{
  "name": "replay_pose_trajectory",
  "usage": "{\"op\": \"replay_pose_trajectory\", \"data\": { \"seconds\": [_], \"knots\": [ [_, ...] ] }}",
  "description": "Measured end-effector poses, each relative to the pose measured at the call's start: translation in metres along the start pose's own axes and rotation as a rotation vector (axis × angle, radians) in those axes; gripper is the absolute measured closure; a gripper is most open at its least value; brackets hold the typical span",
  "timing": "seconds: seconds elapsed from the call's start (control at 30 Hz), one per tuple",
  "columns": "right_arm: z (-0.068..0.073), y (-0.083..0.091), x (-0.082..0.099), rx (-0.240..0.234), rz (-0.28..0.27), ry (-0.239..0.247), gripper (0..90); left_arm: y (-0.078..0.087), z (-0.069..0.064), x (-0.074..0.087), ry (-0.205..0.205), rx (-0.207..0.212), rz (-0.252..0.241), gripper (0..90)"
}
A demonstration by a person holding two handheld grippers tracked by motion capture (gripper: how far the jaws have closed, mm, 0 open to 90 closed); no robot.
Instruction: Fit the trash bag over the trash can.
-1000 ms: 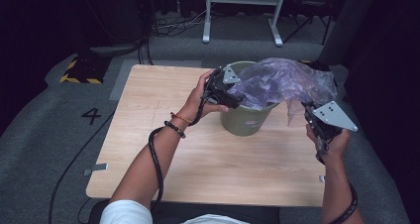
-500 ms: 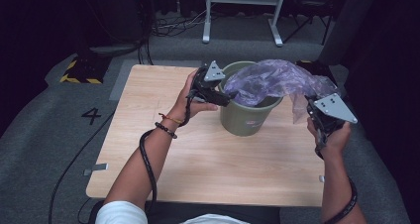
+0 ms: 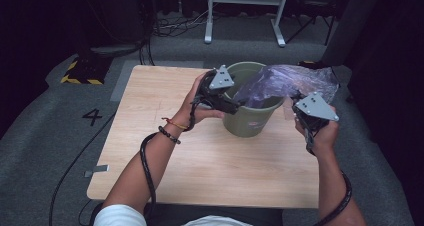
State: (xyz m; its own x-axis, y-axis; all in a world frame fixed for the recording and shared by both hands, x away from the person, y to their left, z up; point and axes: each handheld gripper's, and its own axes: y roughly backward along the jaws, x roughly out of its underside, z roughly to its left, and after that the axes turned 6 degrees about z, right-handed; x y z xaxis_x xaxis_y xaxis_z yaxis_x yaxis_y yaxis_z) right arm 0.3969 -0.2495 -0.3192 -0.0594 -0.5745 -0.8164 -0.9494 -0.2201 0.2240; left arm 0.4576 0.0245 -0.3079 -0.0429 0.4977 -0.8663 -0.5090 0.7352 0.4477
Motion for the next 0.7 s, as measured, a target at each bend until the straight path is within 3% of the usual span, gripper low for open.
{"op": "replay_pose_trajectory", "data": {
  "seconds": [0.13, 0.23, 0.33, 0.5, 0.6, 0.7],
  "knots": [
    [0.014, -0.001, -0.011, -0.06, -0.027, 0.041, 88.4, -0.01, -0.014, -0.014, -0.052, -0.009, 0.001, 17.6],
    [0.025, 0.001, -0.019, -0.111, -0.044, 0.073, 87.5, -0.015, -0.018, -0.02, -0.073, -0.014, 0.011, 25.1],
    [0.033, 0.003, -0.023, -0.162, -0.057, 0.079, 86.8, -0.018, -0.018, -0.019, -0.109, -0.033, 0.025, 45.4],
    [0.043, 0.005, -0.023, -0.225, -0.068, 0.087, 82.0, -0.015, -0.014, -0.009, -0.118, -0.062, 0.022, 79.2],
    [0.044, 0.008, -0.02, -0.256, -0.087, 0.056, 74.6, -0.011, -0.009, -0.004, -0.11, -0.063, 0.02, 88.3],
    [0.042, 0.014, -0.016, -0.287, -0.113, 0.019, 66.4, -0.008, -0.006, 0.0, -0.112, -0.069, 0.025, 90.0]
  ]
}}
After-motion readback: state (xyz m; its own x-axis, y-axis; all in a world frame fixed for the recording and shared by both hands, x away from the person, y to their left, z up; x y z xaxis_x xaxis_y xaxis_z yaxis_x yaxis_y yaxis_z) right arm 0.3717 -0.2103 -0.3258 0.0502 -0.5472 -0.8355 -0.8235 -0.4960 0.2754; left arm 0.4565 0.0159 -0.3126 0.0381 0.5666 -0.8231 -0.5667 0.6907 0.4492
